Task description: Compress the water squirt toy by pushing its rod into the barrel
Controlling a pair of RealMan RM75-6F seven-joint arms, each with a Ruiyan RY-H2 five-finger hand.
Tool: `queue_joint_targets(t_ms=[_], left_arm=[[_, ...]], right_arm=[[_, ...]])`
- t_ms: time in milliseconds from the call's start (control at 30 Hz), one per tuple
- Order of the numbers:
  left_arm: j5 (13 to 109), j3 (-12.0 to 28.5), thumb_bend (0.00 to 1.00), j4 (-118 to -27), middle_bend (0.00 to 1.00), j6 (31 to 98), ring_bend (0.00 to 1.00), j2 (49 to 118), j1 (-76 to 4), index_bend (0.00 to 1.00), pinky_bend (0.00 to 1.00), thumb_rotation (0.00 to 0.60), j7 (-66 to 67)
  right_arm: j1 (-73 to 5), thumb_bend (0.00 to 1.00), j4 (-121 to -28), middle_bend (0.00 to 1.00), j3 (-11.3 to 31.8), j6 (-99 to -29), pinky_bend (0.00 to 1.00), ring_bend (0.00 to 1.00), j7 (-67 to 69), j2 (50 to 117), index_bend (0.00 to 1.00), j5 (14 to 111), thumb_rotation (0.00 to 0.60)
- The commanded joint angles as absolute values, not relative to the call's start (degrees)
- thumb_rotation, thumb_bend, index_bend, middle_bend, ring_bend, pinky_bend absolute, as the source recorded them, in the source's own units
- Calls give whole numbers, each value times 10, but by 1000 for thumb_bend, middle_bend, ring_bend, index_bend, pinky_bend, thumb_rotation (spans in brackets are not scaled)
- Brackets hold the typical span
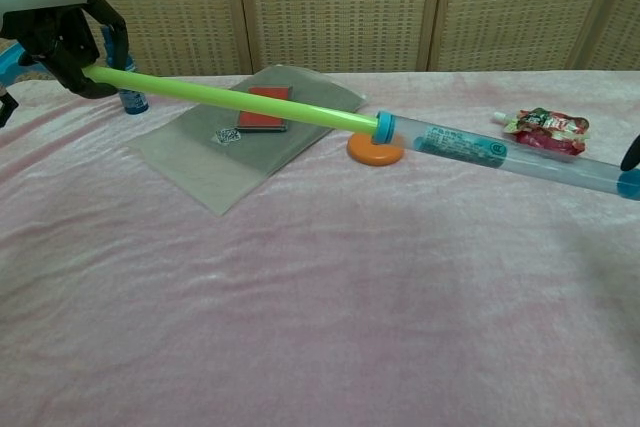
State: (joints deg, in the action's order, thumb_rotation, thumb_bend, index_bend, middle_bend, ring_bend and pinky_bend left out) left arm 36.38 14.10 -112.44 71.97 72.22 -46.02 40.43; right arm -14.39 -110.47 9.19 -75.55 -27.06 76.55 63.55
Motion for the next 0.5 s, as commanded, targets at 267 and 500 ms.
queue_joint_targets(t_ms=[267,500], left_arm=[[361,137,649,-1129,918,720,829,717,-461,838,765,600,401],[364,135,649,-1132,918,720,829,715,-462,838,765,600,395]], right_arm=[[-156,379,-1083,1000,104,-777,833,1000,-288,796,323,614,600],[-162,380,-1077,1000,109,-789,833,1000,-297,808,326,606,600]])
